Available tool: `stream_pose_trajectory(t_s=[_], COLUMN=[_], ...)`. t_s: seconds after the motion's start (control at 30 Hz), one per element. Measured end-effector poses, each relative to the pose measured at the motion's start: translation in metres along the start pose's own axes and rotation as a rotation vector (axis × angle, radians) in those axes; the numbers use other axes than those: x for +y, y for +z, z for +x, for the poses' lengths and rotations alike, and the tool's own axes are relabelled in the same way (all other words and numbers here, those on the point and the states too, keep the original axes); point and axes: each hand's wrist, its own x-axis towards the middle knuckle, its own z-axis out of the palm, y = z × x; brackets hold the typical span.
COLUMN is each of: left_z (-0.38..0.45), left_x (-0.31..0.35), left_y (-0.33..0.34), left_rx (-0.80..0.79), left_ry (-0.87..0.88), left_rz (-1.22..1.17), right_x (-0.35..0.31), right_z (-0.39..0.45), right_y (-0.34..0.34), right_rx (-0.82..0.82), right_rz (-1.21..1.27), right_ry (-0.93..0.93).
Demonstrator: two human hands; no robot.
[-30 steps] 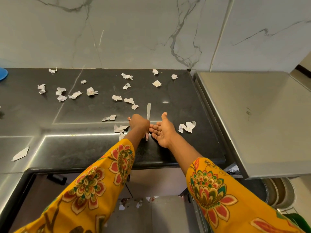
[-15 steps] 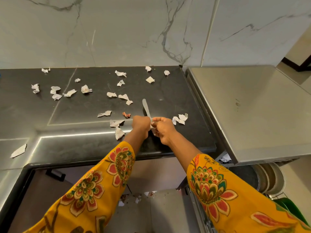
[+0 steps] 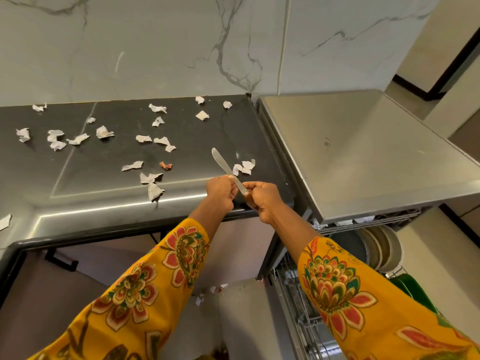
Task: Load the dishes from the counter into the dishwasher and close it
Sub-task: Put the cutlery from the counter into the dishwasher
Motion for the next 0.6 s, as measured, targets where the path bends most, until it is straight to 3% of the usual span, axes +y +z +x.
stream_pose_trajectory(t_s=[0.6], left_z=[-0.111], left_x=[-0.135], left_y=[0.093], left_rx=[-0.123], left_ry=[-0.01], left_rz=[-0.039], right_x=[0.082], right_z=[-0.051], right_y=[-0.191], right_rx=[0.014], right_rz=[0.085], right_ry=[0.061])
